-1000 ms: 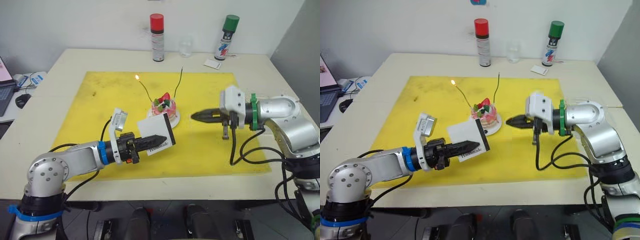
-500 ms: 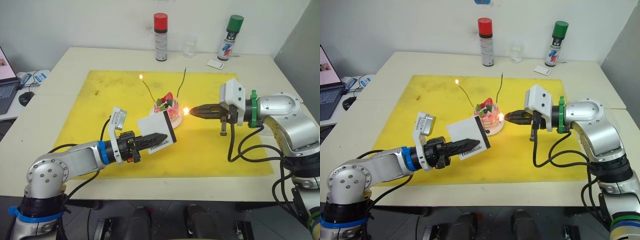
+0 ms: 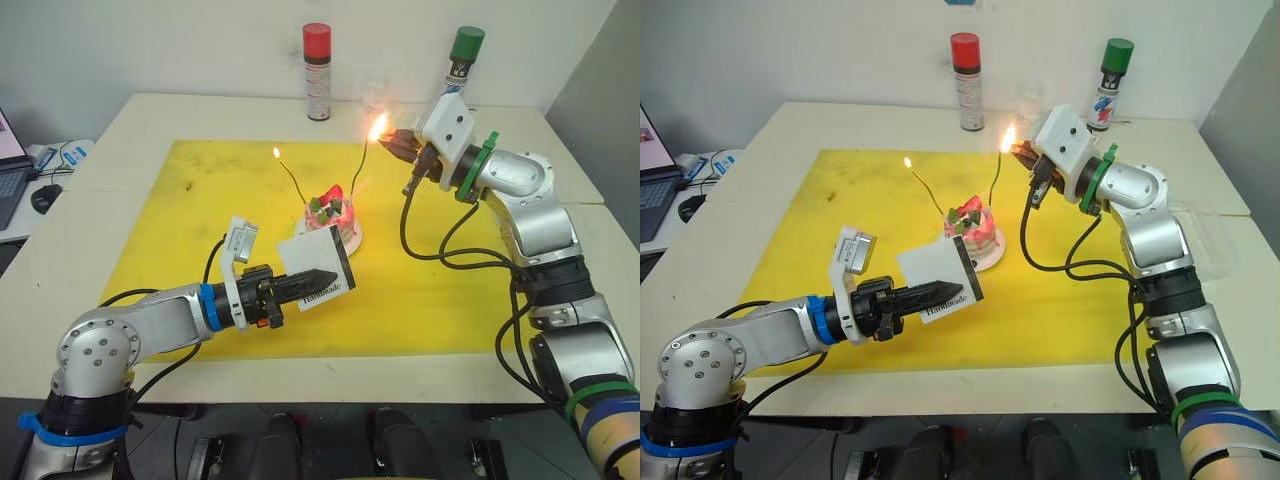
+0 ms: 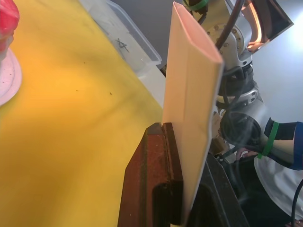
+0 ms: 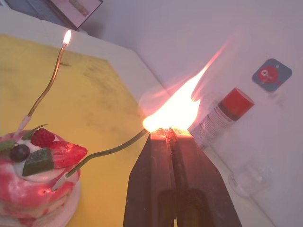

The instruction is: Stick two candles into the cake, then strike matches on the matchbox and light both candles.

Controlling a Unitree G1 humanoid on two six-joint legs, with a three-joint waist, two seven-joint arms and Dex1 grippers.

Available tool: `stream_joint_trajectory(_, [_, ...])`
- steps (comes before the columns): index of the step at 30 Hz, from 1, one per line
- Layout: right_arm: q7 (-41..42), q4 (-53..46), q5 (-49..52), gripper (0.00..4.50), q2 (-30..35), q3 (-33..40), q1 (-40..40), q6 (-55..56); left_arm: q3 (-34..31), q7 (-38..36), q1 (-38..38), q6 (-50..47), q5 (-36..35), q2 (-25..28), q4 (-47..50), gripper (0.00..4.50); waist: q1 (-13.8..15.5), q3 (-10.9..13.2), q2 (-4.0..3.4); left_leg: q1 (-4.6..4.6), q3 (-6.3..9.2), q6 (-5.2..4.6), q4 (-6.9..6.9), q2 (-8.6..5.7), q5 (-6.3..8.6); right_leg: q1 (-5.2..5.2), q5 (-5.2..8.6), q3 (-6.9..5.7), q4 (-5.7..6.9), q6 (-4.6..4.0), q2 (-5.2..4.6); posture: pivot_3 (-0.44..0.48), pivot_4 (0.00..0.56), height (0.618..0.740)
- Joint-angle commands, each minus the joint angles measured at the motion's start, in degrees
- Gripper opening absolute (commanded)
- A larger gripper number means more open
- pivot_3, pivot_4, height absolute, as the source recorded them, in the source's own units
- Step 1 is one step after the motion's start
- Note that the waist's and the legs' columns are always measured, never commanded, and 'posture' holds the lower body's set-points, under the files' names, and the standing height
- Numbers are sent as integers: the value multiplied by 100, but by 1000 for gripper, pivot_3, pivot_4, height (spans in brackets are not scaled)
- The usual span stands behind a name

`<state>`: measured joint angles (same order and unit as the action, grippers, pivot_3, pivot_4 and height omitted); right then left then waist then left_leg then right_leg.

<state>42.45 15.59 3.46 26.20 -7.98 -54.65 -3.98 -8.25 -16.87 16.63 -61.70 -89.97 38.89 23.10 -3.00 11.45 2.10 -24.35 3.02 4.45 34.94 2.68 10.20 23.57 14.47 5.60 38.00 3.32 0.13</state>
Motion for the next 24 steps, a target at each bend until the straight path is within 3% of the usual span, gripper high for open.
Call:
stream_joint_trajectory(1, [-36,-38,6,14,20,174,-175,195,-50,16,-27,132,-62,17,261,0,-6,0,0,0,0,0,0,0,0,0,0,0,0,1,0,0,150,740])
stream_joint_trajectory(24, [193,-110,-23,14,60,80,-28,-5,-15,60,-3,212,-94,22,287,0,-9,0,0,0,1,0,2,0,0,-1,0,-1,0,4,0,0,150,740])
